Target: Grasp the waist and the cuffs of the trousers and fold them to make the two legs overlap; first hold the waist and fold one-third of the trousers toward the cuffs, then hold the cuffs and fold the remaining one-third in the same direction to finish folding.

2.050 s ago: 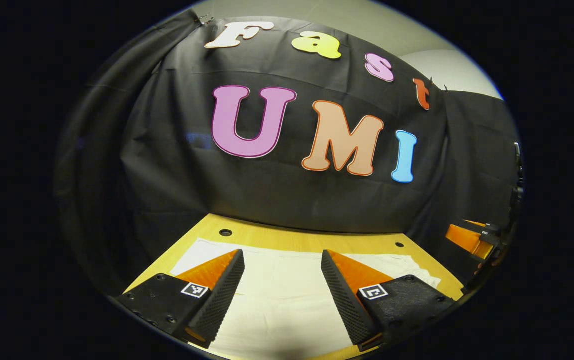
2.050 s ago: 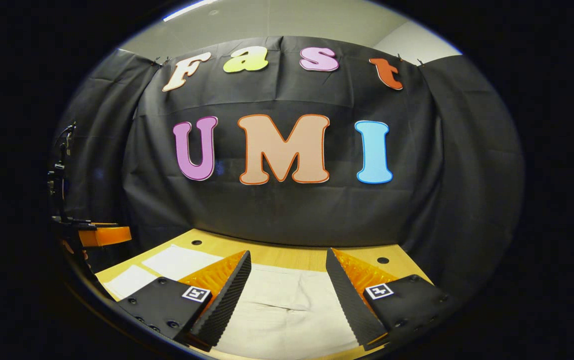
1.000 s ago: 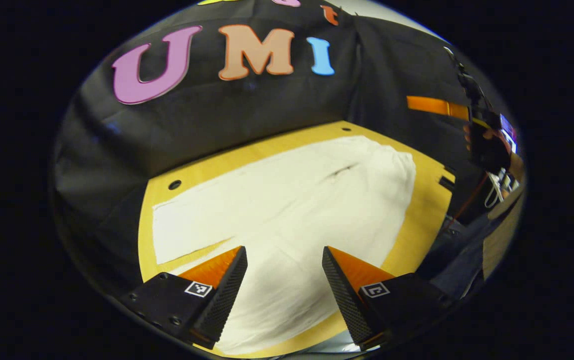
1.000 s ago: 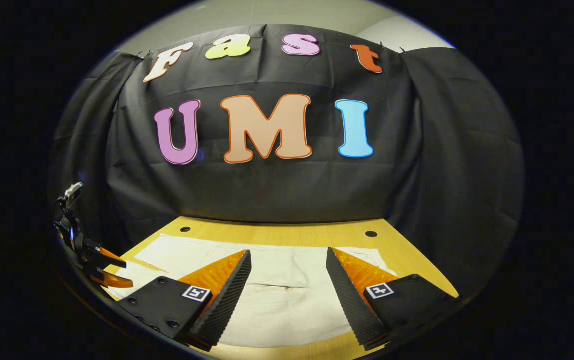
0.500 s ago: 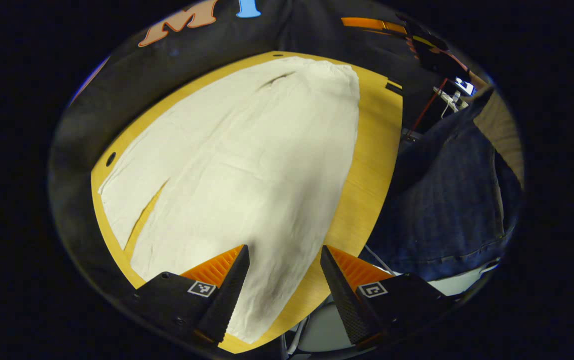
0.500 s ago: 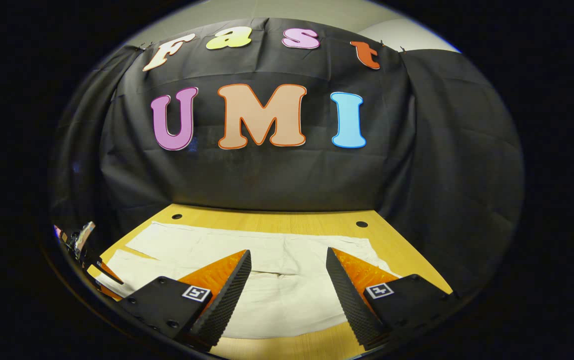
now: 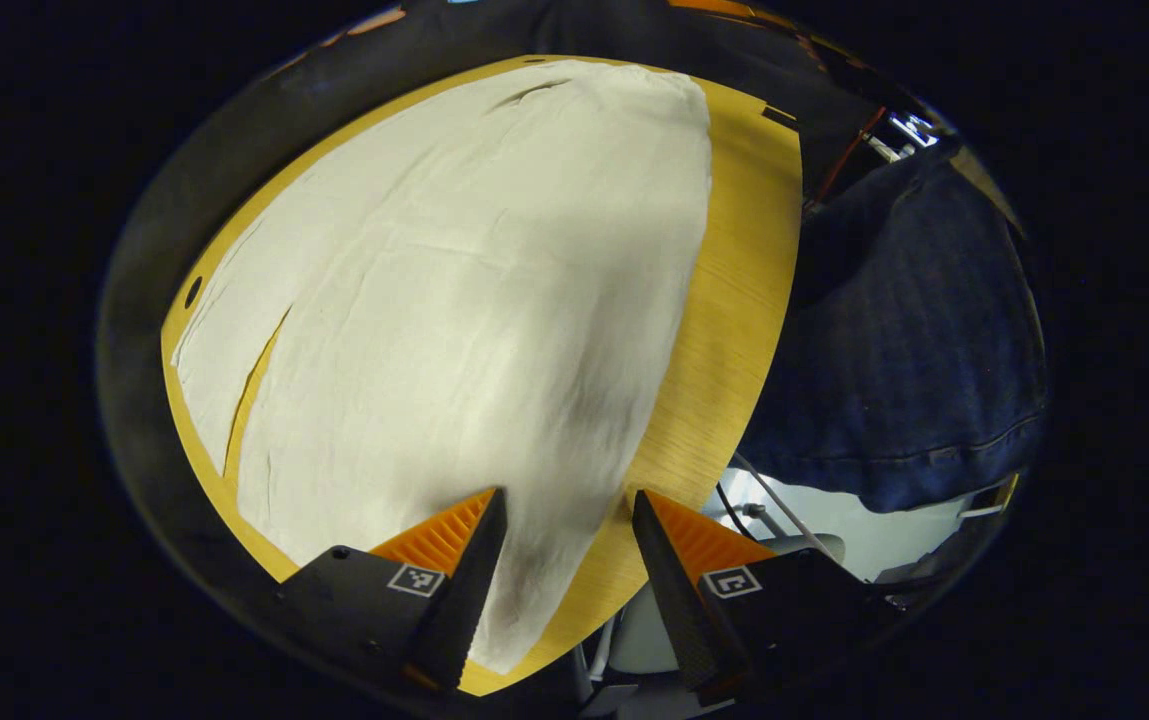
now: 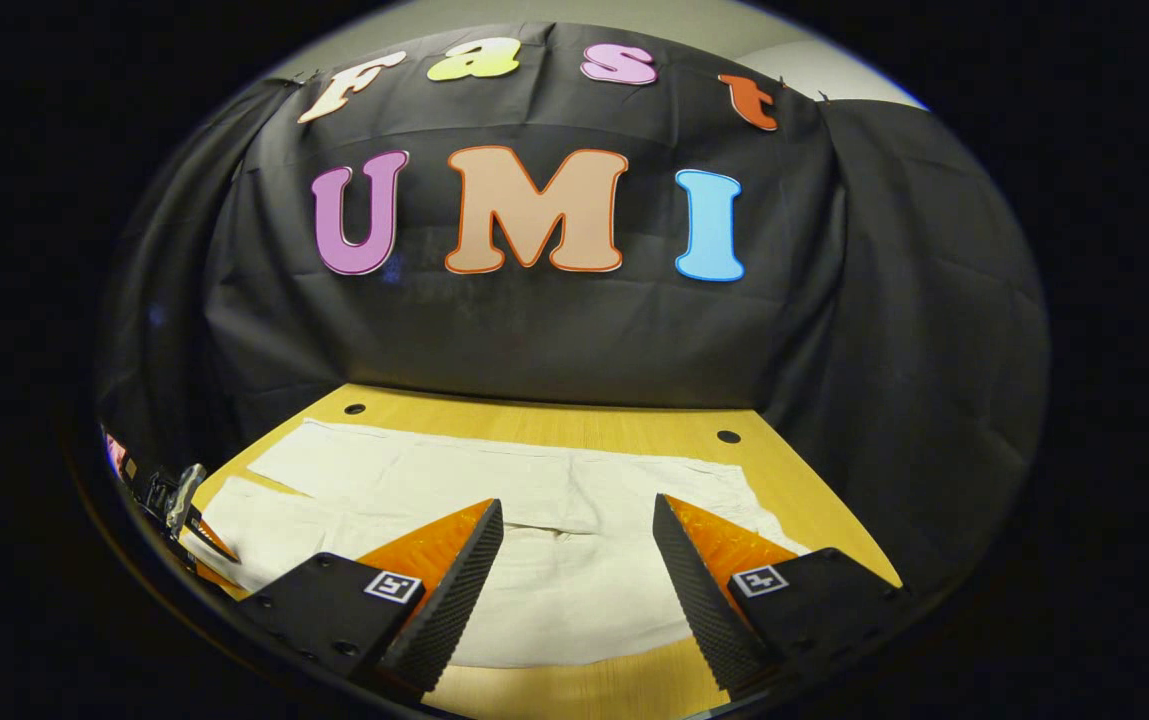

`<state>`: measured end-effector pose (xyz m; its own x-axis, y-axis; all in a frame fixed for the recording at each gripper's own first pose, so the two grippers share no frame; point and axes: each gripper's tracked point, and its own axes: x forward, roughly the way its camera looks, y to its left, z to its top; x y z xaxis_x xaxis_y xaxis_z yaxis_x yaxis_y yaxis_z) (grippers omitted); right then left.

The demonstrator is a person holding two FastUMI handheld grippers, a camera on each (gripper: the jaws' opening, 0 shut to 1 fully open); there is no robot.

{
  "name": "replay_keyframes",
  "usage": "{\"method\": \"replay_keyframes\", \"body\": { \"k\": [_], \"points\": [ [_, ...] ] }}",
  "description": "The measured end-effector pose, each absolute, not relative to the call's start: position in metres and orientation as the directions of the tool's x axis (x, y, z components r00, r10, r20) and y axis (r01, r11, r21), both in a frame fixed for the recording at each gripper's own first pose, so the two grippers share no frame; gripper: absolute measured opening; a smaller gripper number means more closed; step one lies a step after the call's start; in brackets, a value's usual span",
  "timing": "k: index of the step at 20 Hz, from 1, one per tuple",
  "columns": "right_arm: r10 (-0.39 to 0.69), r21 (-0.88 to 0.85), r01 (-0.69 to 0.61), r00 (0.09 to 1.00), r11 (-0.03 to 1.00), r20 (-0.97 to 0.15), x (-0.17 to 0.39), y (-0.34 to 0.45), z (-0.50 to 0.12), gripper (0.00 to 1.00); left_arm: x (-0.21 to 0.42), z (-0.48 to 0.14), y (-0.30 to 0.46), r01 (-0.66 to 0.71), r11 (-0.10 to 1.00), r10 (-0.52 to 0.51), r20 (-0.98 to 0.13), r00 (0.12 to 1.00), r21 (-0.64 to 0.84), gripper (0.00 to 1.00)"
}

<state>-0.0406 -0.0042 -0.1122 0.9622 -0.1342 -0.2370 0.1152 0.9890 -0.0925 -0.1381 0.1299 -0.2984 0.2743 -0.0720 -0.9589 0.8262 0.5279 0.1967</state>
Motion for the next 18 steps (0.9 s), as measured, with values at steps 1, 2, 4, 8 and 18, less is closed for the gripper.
{"method": "replay_keyframes", "body": {
  "k": [1,2,4,8,18],
  "points": [
    [-0.126,-0.097,0.106,0.963,0.99,-0.239,-0.039,-0.002,-0.114,0.95,-0.138,-0.299,0.131,0.832,0.519,-0.065,-0.961,0.27,0.199,0.74],
    [-0.117,-0.099,0.095,0.963,0.991,-0.243,-0.037,-0.001,-0.115,0.96,-0.137,-0.3,0.132,0.834,0.512,-0.056,-0.961,0.269,0.203,0.72],
    [-0.096,-0.096,0.074,0.962,0.993,-0.256,-0.033,0.001,-0.119,0.96,-0.136,-0.299,0.135,0.846,0.489,-0.034,-0.965,0.261,0.212,0.69],
    [-0.047,-0.083,0.024,0.957,0.996,-0.286,-0.025,0.007,-0.128,0.96,-0.137,-0.3,0.136,0.853,0.479,-0.002,-0.972,0.236,0.206,0.68],
    [0.151,-0.105,-0.21,0.902,0.972,-0.405,-0.01,-0.002,-0.156,0.96,-0.113,-0.293,0.14,0.817,0.521,0.055,-0.965,0.258,0.248,0.08]
  ]
}}
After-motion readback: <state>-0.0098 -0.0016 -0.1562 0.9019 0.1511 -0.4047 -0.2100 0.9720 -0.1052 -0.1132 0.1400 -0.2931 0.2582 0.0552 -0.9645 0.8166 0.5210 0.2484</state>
